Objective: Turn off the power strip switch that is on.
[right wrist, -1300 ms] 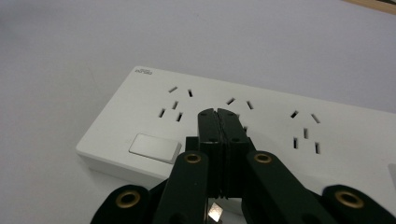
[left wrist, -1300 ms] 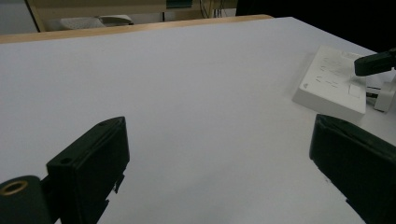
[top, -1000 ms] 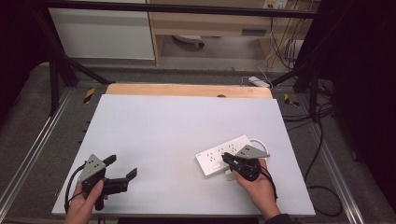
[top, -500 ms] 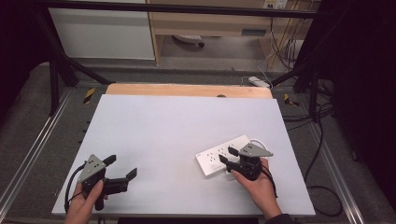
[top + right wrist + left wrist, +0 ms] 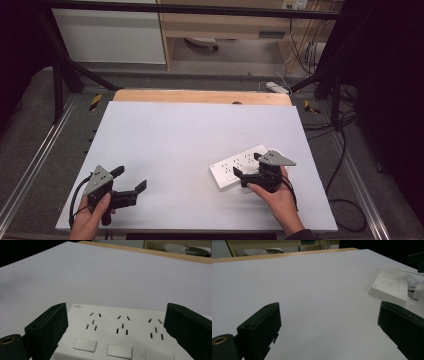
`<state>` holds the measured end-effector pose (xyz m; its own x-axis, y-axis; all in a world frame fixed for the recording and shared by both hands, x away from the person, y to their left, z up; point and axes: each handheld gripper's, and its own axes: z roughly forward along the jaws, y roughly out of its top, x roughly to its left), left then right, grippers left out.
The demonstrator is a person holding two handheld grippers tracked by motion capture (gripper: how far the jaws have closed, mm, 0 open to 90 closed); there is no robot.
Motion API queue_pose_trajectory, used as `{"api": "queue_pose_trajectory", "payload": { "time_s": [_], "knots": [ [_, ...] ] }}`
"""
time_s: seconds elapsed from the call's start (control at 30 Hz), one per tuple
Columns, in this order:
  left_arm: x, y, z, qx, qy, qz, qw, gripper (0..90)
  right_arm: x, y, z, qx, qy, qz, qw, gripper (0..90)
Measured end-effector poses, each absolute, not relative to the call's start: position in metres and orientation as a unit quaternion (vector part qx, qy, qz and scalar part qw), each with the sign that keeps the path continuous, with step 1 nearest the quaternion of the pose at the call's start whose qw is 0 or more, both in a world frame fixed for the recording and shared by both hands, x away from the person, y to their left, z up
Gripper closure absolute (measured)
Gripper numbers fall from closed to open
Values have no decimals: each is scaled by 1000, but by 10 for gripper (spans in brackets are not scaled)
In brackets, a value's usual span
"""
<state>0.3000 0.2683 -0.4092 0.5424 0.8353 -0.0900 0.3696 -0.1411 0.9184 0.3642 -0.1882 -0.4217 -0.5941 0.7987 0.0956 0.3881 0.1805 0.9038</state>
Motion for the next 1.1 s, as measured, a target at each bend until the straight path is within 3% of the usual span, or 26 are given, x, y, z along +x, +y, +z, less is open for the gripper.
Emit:
{"api": "queue_pose_trajectory", "payload": {
  "time_s": [1.1],
  "knots": [
    [300,269,-409,719,420,231,504,47,350,-220,-399,392,698,550,240,26]
  ]
}}
